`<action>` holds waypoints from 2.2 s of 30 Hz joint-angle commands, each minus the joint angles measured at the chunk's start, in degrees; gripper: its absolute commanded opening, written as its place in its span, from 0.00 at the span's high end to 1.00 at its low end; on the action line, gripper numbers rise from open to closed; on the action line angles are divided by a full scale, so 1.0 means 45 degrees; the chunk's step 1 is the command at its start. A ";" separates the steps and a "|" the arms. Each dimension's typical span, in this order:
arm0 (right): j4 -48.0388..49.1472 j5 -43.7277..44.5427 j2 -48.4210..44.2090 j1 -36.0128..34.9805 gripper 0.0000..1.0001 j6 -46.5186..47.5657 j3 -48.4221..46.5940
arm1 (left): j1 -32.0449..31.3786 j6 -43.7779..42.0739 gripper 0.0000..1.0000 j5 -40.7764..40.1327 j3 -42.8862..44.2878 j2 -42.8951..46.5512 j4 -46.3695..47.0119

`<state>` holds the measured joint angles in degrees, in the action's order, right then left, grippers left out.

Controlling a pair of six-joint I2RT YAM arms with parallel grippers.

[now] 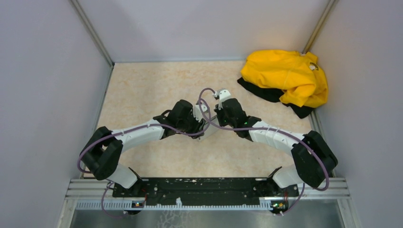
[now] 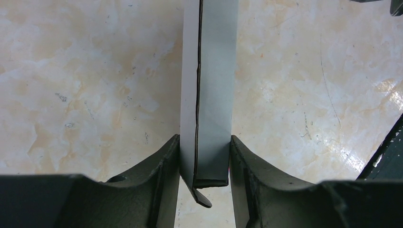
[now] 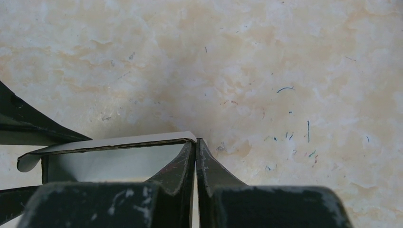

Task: Fold the paper box

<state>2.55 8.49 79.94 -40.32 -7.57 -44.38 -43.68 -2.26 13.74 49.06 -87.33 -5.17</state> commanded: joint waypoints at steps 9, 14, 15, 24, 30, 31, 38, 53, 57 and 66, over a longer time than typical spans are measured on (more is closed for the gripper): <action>-0.0546 0.0739 -0.1379 0.0122 1.00 -0.0503 -0.0164 | -0.0020 -0.0220 0.52 -0.0595 0.0589 -0.0469 -0.0103; -0.0230 0.0940 -0.1835 0.0112 1.00 -0.0679 0.0531 | -0.0020 -0.0143 0.52 -0.0221 0.0768 -0.0827 0.0199; -0.0119 0.0927 -0.1862 0.0111 1.00 -0.0707 0.0659 | -0.0020 -0.0132 0.52 -0.0196 0.0808 -0.0889 0.0234; 0.0710 0.1158 -0.2228 0.0092 1.00 -0.0936 0.1894 | -0.0036 -0.0307 0.52 -0.0354 0.1188 -0.1151 0.0185; 0.1178 0.1295 -0.2601 0.0054 1.00 -0.1168 0.2521 | -0.0097 -0.0318 0.53 -0.0374 0.1383 -0.1246 0.0126; 0.1180 0.1311 -0.2630 0.0053 1.00 -0.1169 0.2524 | -0.0107 -0.0318 0.53 -0.0374 0.1366 -0.1254 0.0103; 0.0718 0.1495 -0.3093 0.0047 0.89 -0.1264 0.2271 | -0.0117 -0.0336 0.53 -0.0433 0.1344 -0.1199 0.0091; 0.0456 0.2338 -0.3359 0.0363 0.48 -0.1362 0.1718 | -0.0137 -0.0542 0.53 -0.0406 0.1123 -0.0679 0.0099; 0.0884 0.1938 -0.3002 0.0823 0.48 -0.1763 0.1428 | -0.0156 -0.0676 0.53 -0.0287 0.1038 -0.0535 0.0163; 0.1848 0.0160 -0.1562 0.1870 0.48 -0.2089 0.0301 | -0.0256 -0.0933 0.53 -0.0218 0.1051 -0.0604 0.0179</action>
<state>5.48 14.20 69.47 -33.17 -15.73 -38.44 -44.45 -4.89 11.86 53.65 -91.59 -5.17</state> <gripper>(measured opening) 0.521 0.474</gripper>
